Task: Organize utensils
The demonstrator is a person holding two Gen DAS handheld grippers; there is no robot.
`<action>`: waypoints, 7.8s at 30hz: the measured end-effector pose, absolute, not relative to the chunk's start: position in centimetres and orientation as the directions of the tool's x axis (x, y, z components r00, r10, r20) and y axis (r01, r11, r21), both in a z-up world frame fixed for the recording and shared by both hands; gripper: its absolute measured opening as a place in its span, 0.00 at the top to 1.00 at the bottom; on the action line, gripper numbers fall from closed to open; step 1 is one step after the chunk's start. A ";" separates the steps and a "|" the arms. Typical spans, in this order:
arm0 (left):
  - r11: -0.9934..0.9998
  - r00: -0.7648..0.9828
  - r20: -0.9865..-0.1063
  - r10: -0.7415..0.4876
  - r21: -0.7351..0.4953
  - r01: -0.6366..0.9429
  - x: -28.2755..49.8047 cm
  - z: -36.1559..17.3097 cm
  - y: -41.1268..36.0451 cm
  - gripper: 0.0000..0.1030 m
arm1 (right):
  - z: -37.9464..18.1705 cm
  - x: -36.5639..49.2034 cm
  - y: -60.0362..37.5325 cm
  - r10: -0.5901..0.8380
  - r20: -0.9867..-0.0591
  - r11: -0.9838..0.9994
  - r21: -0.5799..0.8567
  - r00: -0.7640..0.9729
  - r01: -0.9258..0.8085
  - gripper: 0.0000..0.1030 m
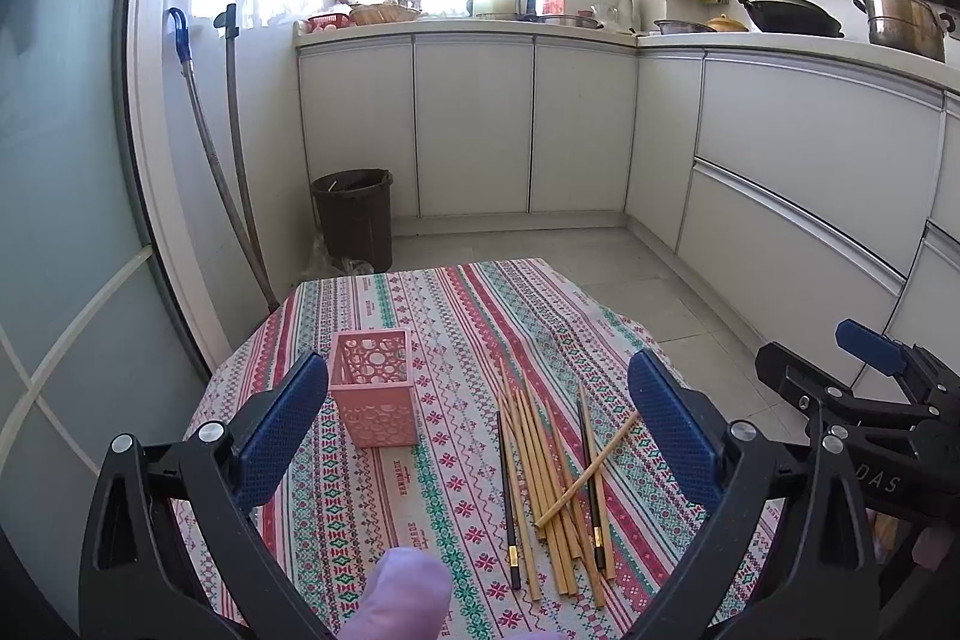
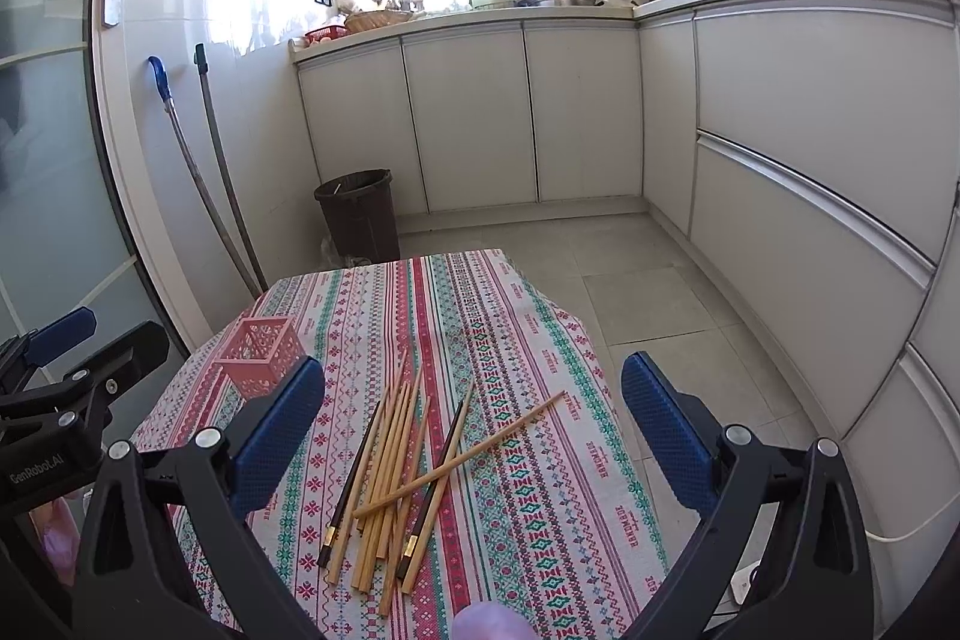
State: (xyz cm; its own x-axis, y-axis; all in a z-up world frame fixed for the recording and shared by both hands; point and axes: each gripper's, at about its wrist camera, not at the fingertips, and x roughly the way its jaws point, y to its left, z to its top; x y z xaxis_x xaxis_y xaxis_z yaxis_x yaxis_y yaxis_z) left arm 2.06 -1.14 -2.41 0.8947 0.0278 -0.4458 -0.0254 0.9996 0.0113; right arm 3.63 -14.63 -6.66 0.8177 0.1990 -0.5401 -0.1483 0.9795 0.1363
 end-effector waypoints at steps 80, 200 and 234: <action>0.998 0.160 -0.986 0.050 0.054 0.019 24.6 -19.9 -0.2 0.84 | -24.5 19.9 -23.9 0.758 -0.604 0.382 0.718 0.247 0.581 0.06; 0.942 0.838 -0.507 -0.202 -0.334 0.025 7.6 0.4 12.2 0.97 | 2.4 13.6 -11.3 0.532 -0.549 0.828 0.495 0.645 -0.262 0.95; 0.863 0.827 -0.556 -0.086 -0.456 -0.216 12.8 -0.6 20.9 0.69 | -6.0 24.7 0.7 0.578 -0.661 0.807 0.551 0.478 -0.213 0.84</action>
State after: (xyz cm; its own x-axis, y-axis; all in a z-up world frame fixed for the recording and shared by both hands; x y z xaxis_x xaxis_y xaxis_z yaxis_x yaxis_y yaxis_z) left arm 12.77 20.89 -0.64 0.8268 -0.0861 -0.5558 -0.2165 0.8633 -0.4558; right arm 24.73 0.67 -6.02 0.4781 0.5781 -0.6612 -0.2130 0.8067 0.5513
